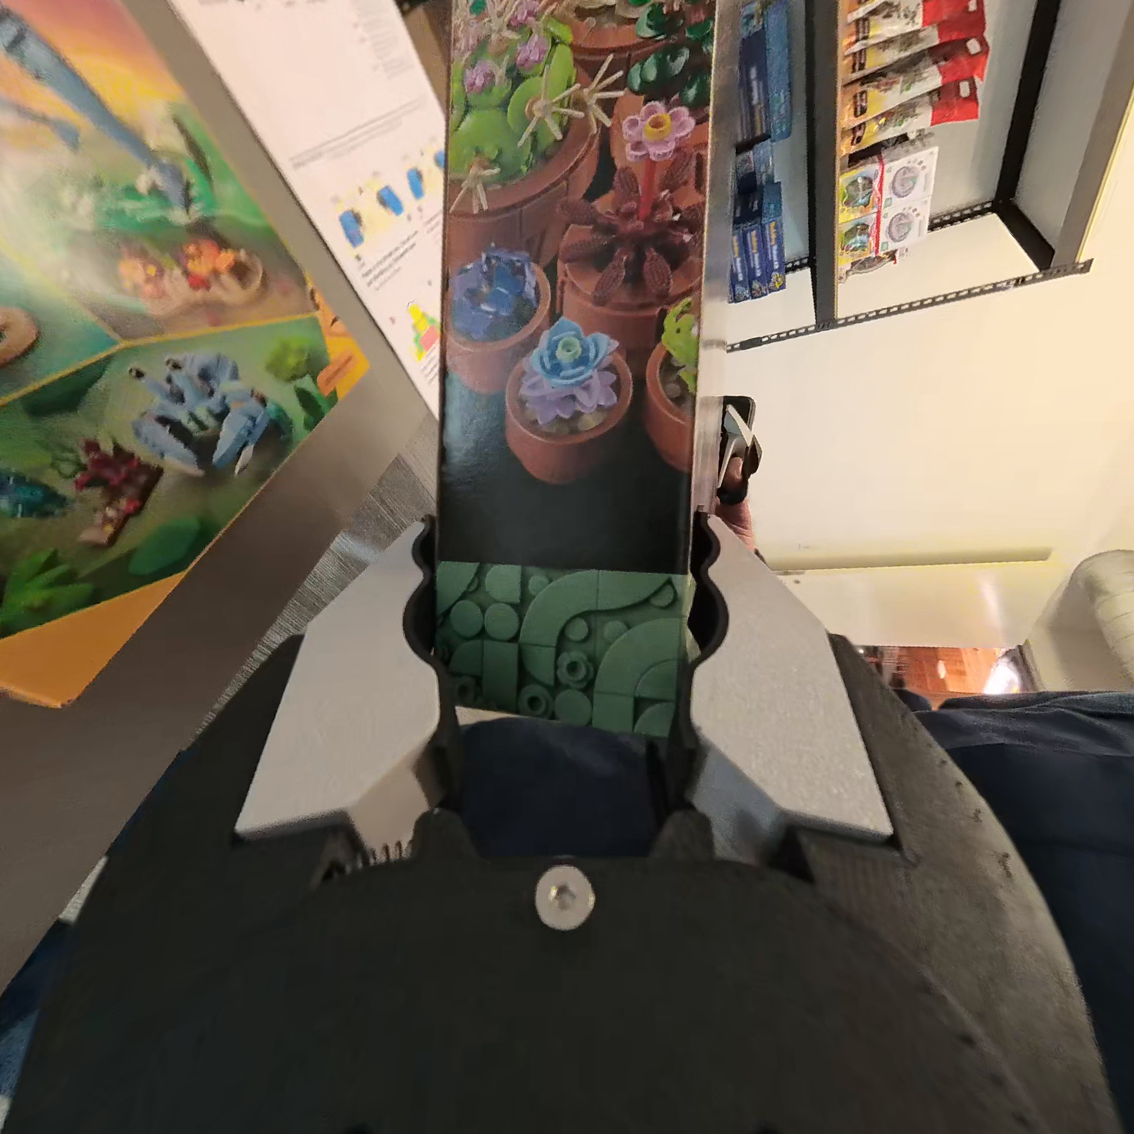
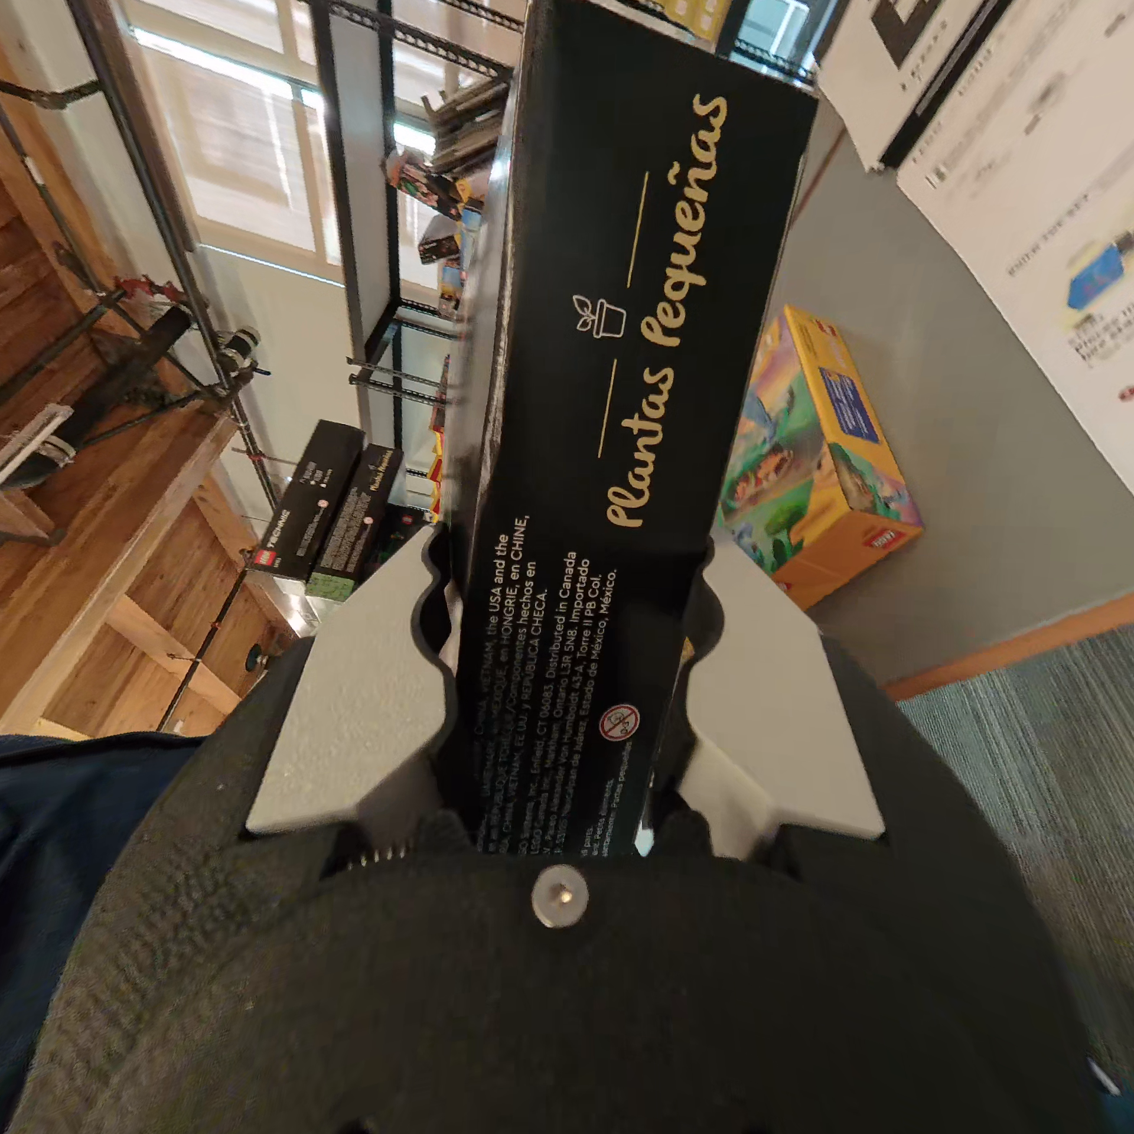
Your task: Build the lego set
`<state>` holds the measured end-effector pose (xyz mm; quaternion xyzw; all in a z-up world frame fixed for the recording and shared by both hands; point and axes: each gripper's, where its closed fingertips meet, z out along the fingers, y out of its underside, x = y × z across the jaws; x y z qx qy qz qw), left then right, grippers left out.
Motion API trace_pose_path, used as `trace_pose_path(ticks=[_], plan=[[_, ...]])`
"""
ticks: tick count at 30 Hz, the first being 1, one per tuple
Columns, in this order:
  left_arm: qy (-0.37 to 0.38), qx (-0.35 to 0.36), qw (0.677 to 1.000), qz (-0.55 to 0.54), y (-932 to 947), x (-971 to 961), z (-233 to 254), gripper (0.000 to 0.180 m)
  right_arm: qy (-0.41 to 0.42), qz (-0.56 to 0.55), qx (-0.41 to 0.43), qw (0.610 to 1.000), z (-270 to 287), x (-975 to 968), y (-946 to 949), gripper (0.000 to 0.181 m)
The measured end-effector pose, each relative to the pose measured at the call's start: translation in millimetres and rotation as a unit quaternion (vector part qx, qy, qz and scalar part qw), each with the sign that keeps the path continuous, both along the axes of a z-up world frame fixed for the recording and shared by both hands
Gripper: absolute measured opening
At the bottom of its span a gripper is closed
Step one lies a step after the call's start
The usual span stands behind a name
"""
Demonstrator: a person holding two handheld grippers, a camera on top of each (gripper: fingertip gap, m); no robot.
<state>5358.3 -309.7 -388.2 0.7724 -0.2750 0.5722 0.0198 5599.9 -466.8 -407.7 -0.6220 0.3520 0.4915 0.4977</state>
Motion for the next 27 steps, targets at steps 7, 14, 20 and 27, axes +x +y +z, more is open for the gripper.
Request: trace_pose_path(ticks=[7, 14, 20, 27], plan=[[-0.036, 0.08, 0.996, 0.006, 9, 18, 89, 0.08, -0.023, -0.019, 0.084, 0.996, 76, 21, 13, 0.077], [-0.091, 0.188, 0.978, 0.02, 12, 28, 210, 0.079, -0.06, -0.031, 0.196, 0.978, 186, 37, 28, 0.077], [-0.124, 0.251, 0.959, 0.046, 8, 7, 289, 0.079, -0.091, -0.012, 0.261, 0.961, 269, 28, 46, 0.077], [-0.144, 0.308, 0.935, 0.099, 20, -57, 354, 0.078, -0.104, 0.036, 0.319, 0.942, 338, -23, 90, 0.078]])
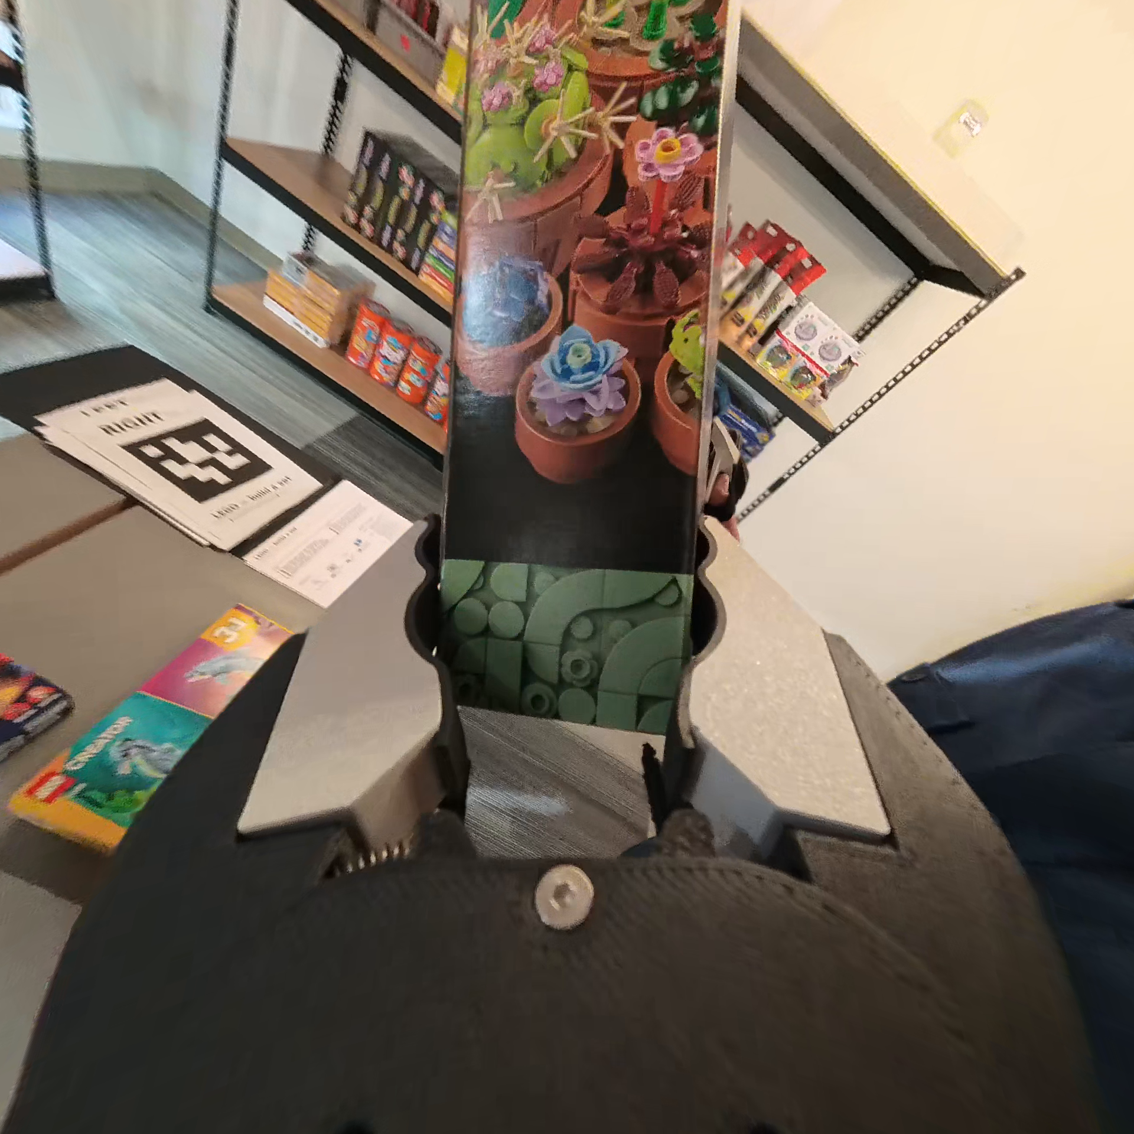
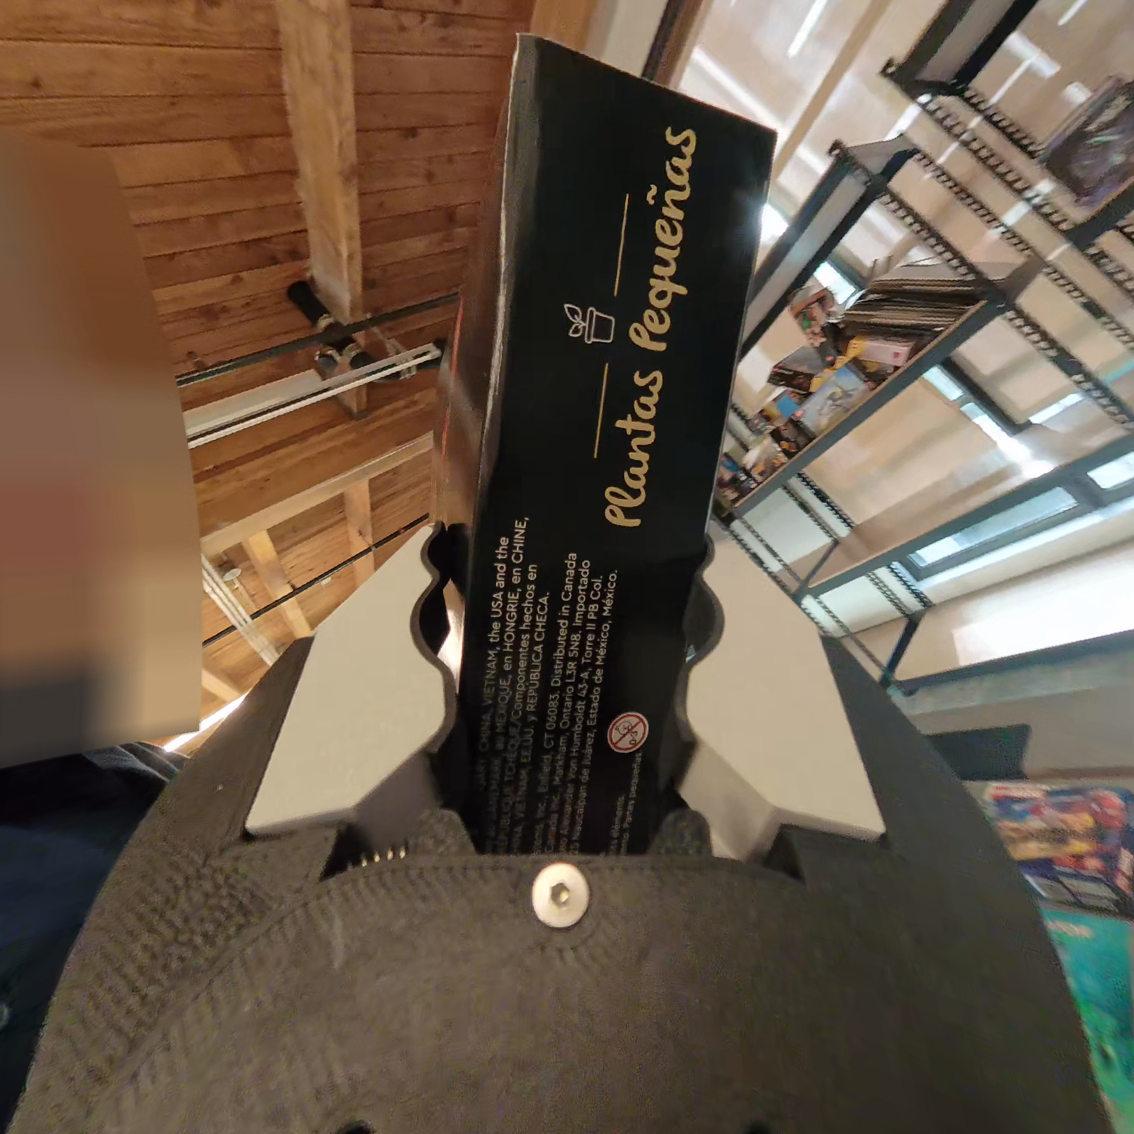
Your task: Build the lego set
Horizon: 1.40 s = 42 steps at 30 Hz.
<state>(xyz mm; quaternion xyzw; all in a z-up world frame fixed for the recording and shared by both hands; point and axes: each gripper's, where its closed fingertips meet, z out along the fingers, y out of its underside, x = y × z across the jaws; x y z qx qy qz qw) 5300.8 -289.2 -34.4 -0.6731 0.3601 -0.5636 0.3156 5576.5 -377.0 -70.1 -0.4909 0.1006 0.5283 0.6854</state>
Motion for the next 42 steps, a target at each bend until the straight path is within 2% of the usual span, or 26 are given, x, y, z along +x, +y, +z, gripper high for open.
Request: trace_pose_path(ticks=[11, 20, 25, 32, 42], plan=[[-0.049, 0.043, 0.99, 0.123, 37, -168, 66, 0.078, -0.038, 0.114, 0.045, 0.992, 85, -151, 105, 0.078], [-0.081, 0.029, 0.976, 0.199, 78, -312, 86, 0.079, -0.095, 0.183, 0.03, 0.978, 125, -297, 186, 0.08], [-0.104, 0.005, 0.97, 0.218, 105, -374, 82, 0.079, -0.13, 0.2, 0.014, 0.971, 137, -360, 222, 0.082], [-0.112, -0.046, 0.964, 0.236, 142, -434, 60, 0.081, -0.168, 0.218, -0.038, 0.961, 126, -423, 265, 0.083], [-0.06, -0.087, 0.96, 0.258, 194, -463, 20, 0.096, -0.253, 0.204, -0.101, 0.94, 100, -463, 304, 0.09]])
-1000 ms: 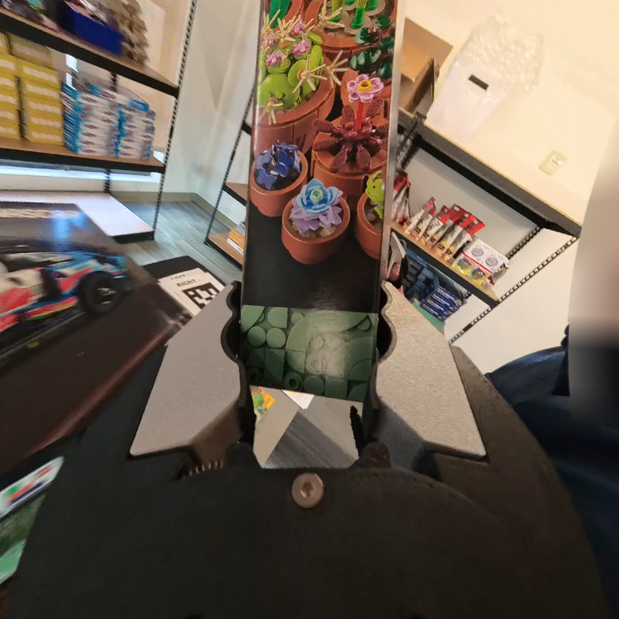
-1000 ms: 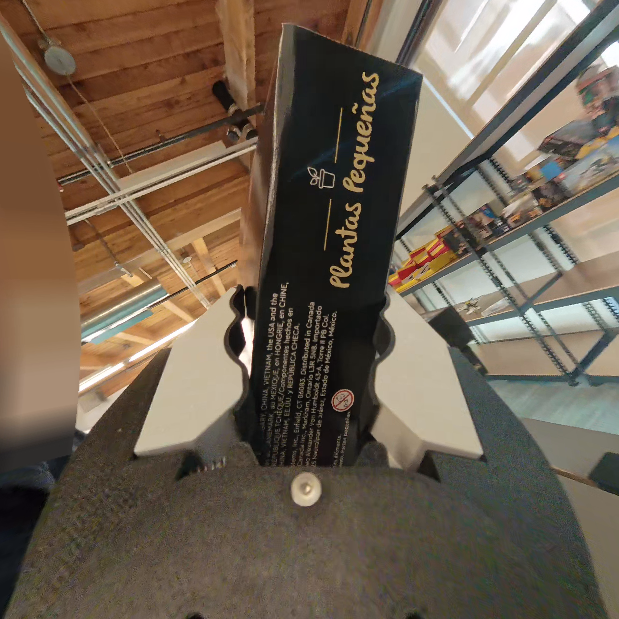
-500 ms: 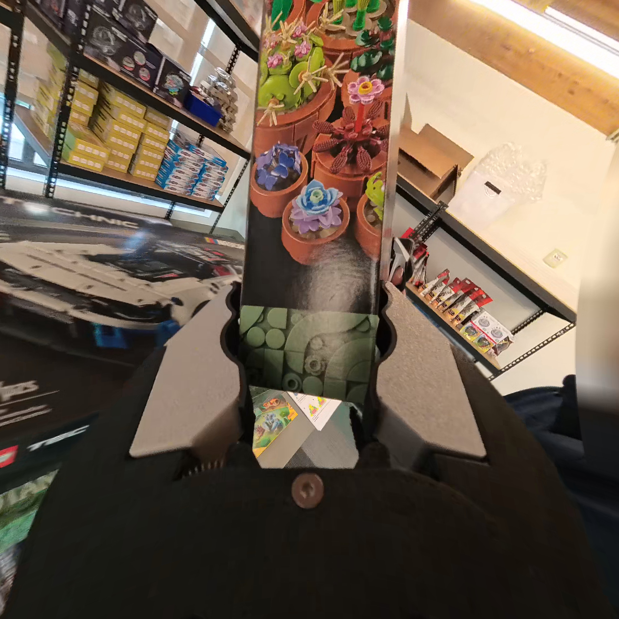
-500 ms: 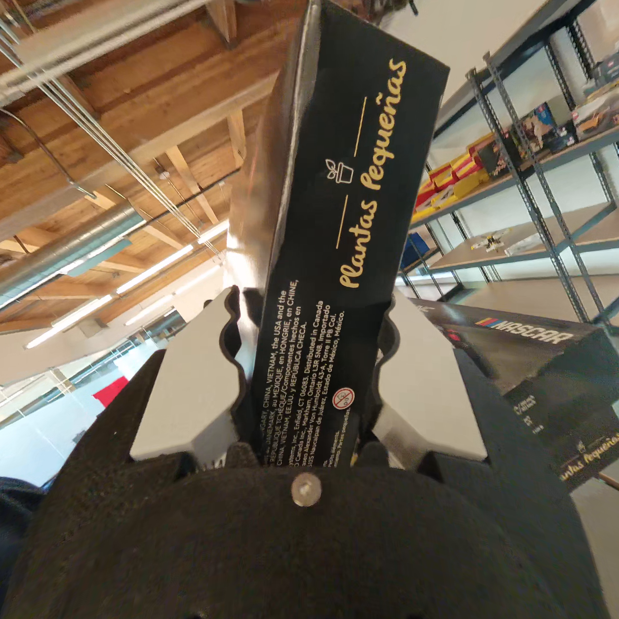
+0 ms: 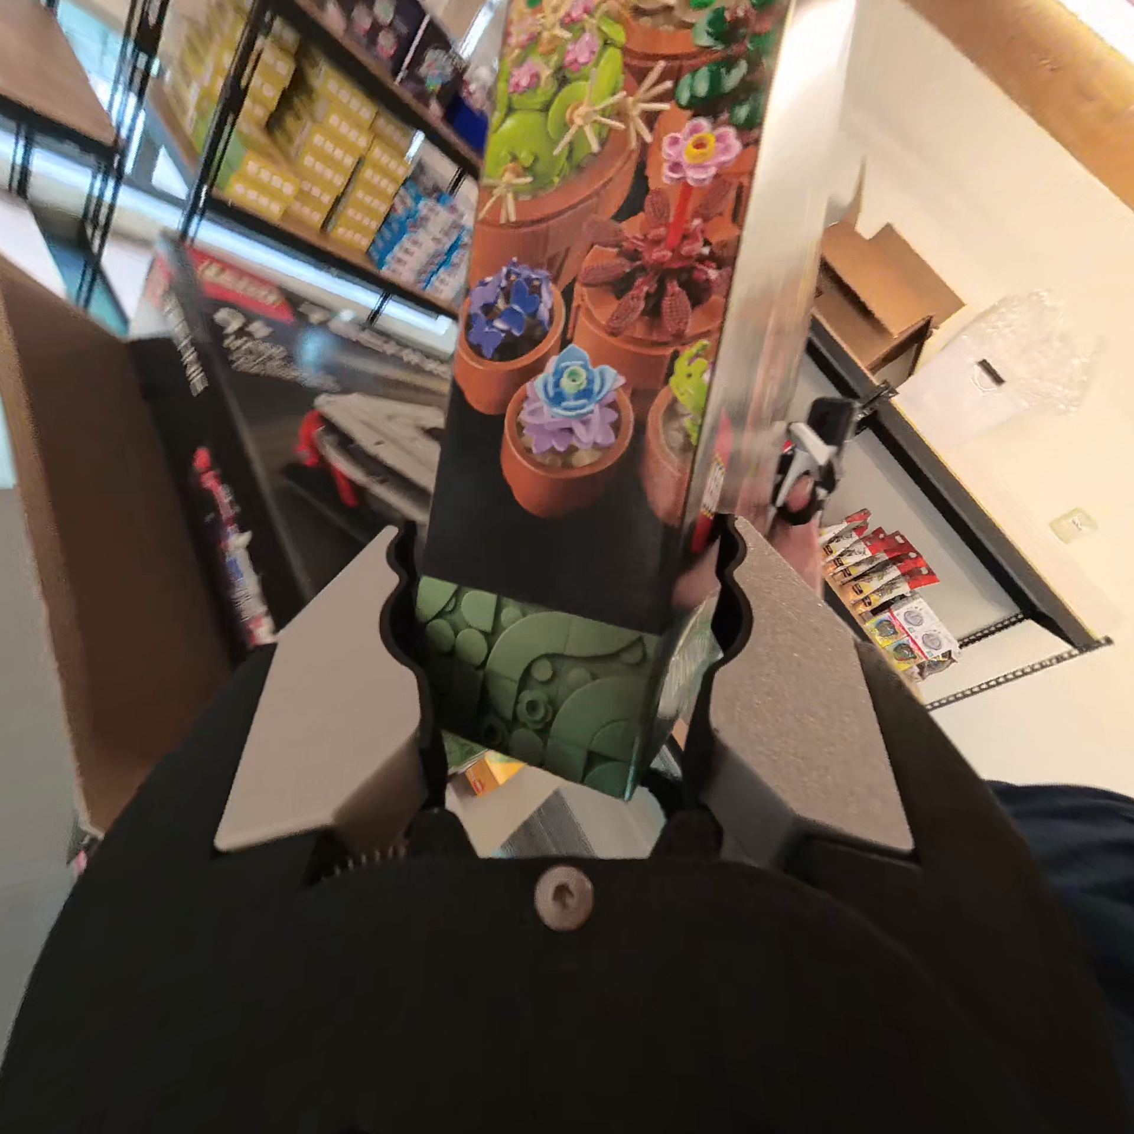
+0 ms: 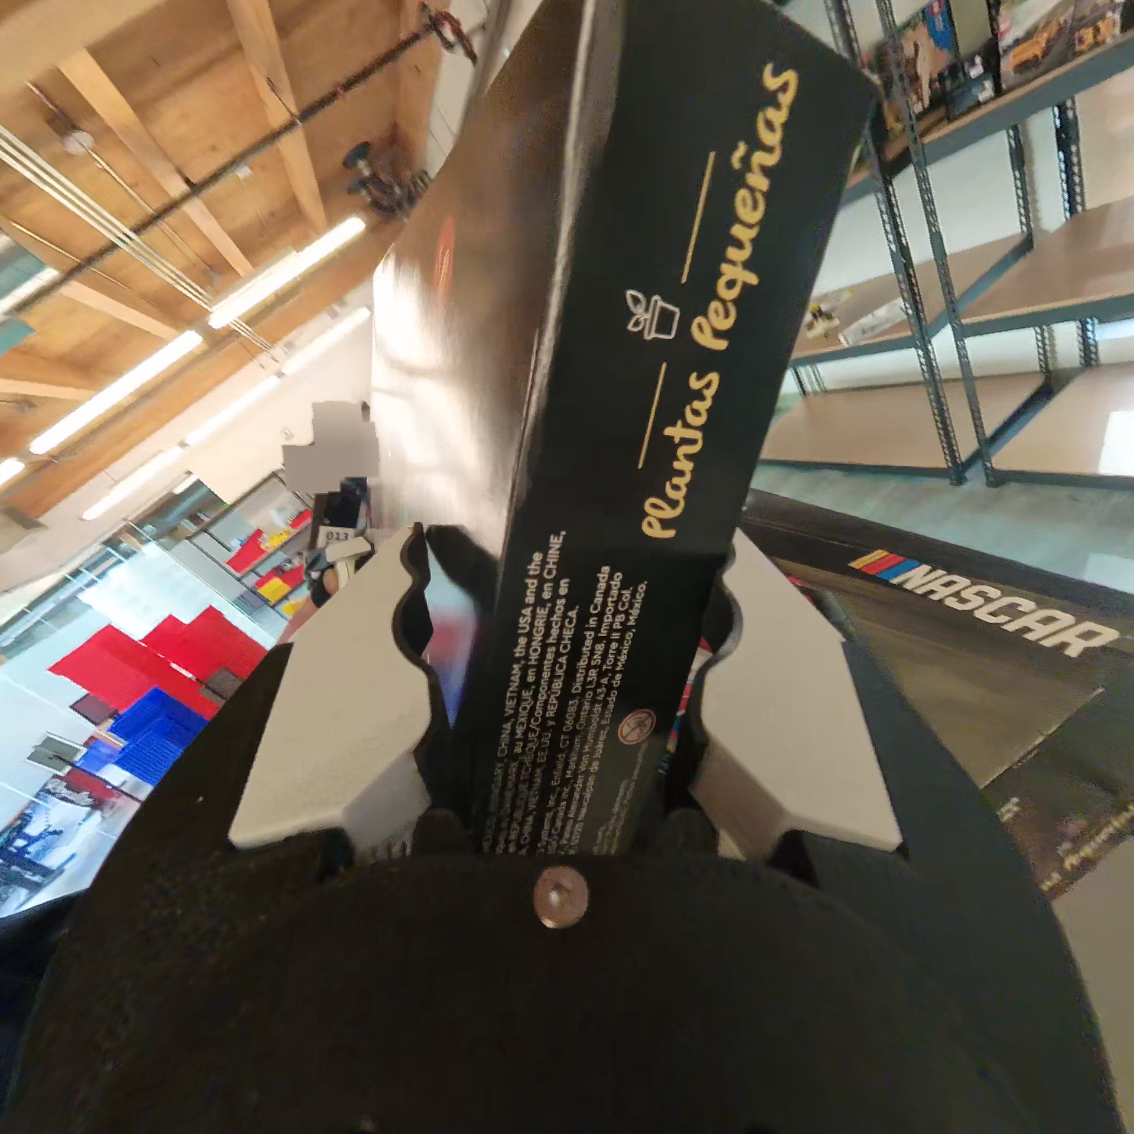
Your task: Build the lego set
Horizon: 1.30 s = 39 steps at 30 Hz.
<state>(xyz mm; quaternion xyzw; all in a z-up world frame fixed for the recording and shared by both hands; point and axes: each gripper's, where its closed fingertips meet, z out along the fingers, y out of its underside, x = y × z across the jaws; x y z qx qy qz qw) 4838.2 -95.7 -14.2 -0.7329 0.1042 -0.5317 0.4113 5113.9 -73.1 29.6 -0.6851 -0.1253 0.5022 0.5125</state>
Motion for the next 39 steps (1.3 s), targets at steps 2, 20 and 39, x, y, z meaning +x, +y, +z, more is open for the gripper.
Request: trace_pose_path(ticks=[2, 20, 39], plan=[[0.023, -0.015, 1.0, 0.004, 9, 0, -17, 0.102, -0.035, -0.004, -0.014, 0.999, -12, -5, 8, 0.094], [0.108, -0.049, 0.993, 0.008, 31, -9, -69, 0.105, -0.189, 0.101, -0.176, 0.961, -96, -12, 17, 0.134], [0.06, -0.021, 0.997, 0.034, 43, -18, -55, 0.098, -0.187, 0.11, -0.1, 0.971, -74, 20, -8, 0.106]])
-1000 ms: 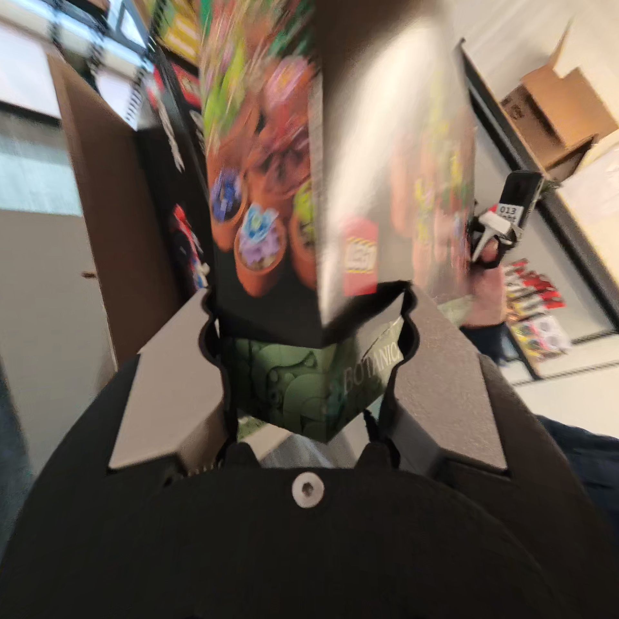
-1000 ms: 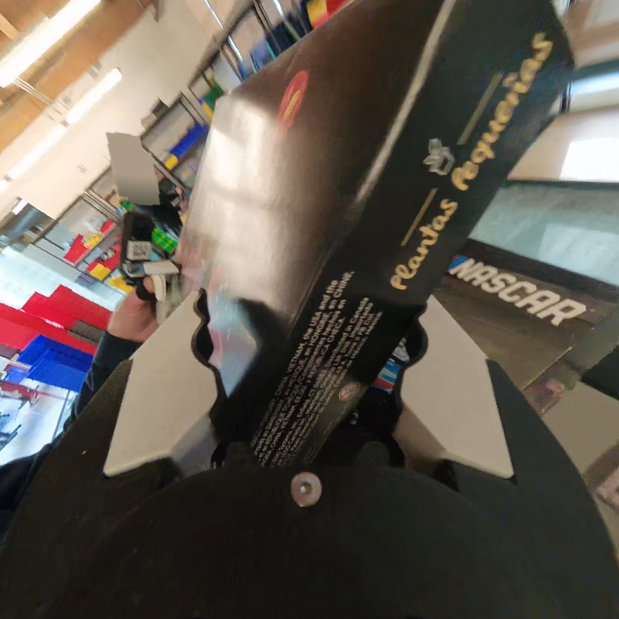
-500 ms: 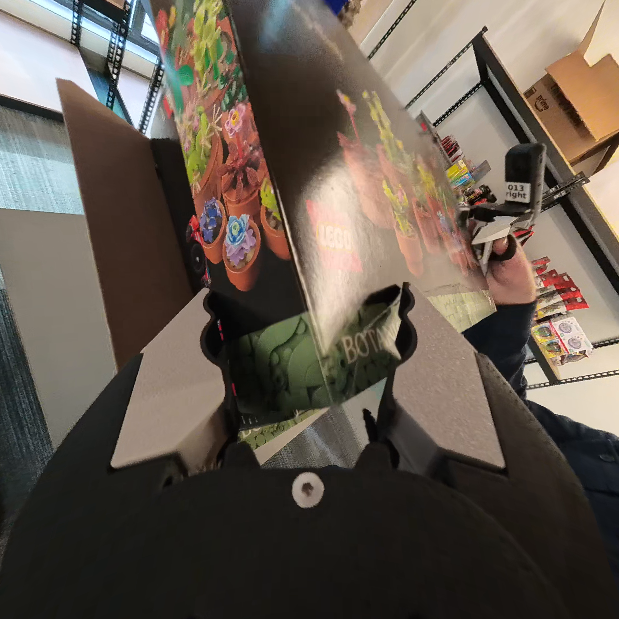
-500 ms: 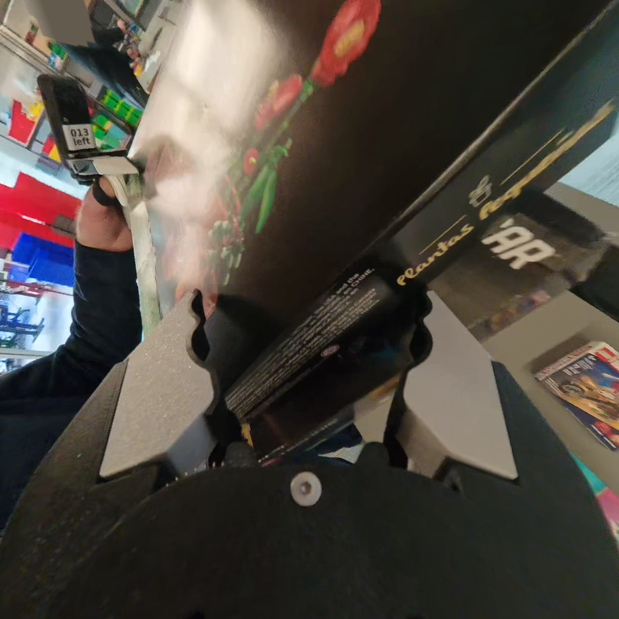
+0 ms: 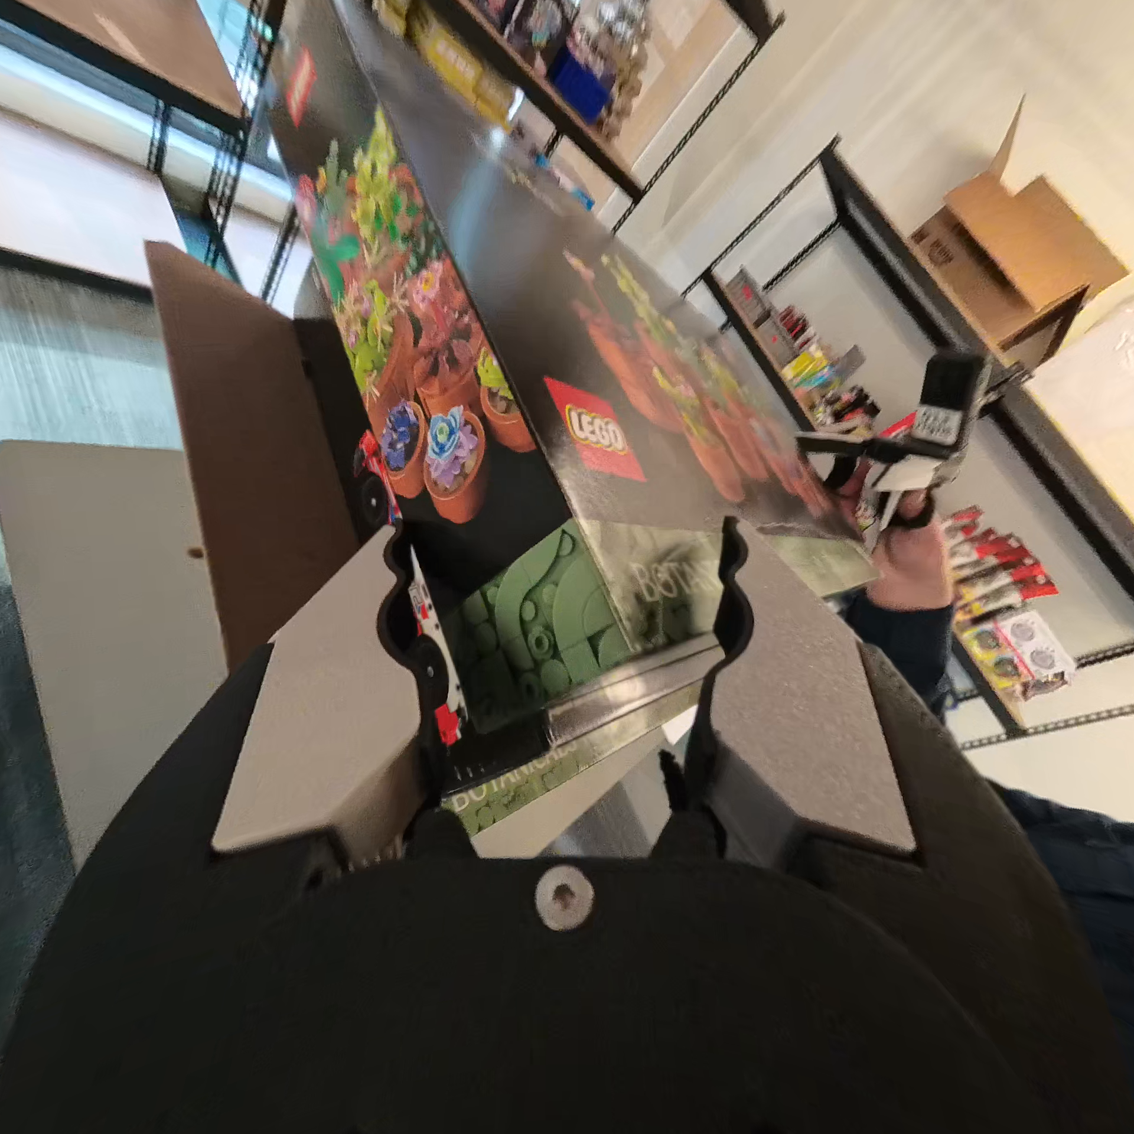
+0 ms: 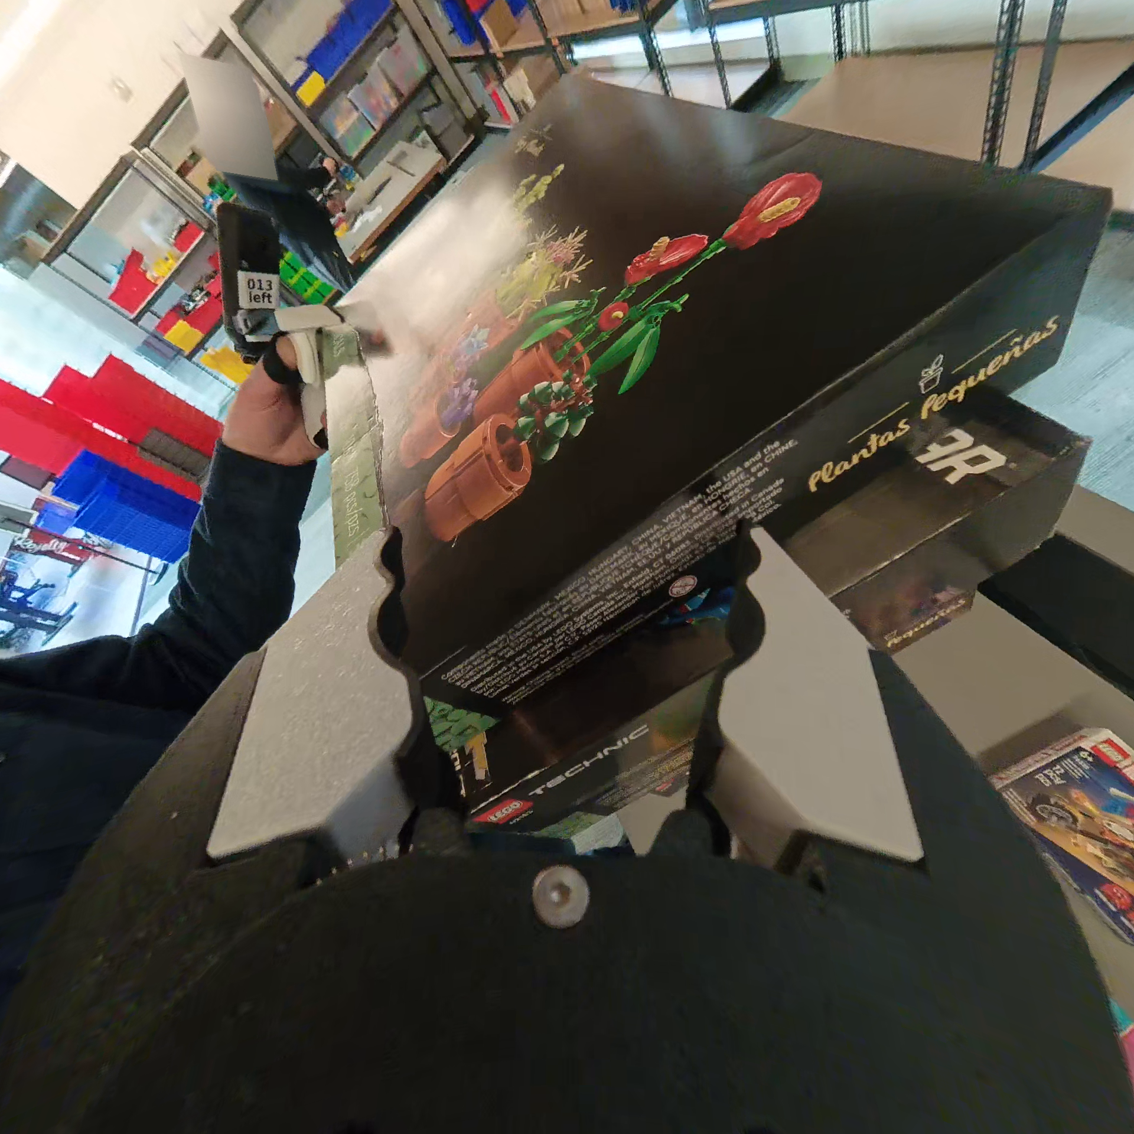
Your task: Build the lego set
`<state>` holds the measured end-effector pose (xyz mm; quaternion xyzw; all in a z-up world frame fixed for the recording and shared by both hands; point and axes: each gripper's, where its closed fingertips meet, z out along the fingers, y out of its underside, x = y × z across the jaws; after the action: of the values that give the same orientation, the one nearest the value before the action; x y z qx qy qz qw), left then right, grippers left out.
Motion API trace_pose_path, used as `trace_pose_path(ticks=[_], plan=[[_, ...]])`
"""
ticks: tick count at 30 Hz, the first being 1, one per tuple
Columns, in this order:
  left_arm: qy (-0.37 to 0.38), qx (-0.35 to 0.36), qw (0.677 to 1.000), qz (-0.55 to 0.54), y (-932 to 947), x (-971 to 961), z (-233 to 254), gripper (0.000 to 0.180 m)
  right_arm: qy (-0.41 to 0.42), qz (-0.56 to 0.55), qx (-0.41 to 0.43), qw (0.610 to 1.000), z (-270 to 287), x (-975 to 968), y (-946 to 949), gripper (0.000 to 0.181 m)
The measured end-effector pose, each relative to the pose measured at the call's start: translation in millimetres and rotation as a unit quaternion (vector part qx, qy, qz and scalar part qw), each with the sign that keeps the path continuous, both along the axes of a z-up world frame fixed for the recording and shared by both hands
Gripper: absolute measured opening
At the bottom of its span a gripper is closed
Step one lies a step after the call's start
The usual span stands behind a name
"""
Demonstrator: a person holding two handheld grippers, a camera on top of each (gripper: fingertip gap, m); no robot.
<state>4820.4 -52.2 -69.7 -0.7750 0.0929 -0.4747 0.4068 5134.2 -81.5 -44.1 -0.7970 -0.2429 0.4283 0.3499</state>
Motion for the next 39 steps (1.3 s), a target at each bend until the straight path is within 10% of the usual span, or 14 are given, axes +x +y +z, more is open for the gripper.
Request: trace_pose_path(ticks=[11, 21, 29, 39], plan=[[0.038, 0.16, 0.986, 0.036, -60, -19, 70, 0.089, 0.079, -0.032, 0.083, 0.993, 10, 37, -27, 0.105], [0.077, 0.301, 0.909, -0.28, -208, 145, 103, 0.07, 0.117, -0.133, 0.059, 0.982, -46, 131, -47, 0.105], [0.07, 0.179, 0.802, -0.565, -317, 312, -7, 0.081, 0.067, -0.209, -0.054, 0.974, -184, 208, -71, 0.111], [0.081, -0.058, 0.797, -0.596, -328, 468, -201, 0.087, -0.079, -0.33, -0.2, 0.919, -422, 345, -125, 0.125]])
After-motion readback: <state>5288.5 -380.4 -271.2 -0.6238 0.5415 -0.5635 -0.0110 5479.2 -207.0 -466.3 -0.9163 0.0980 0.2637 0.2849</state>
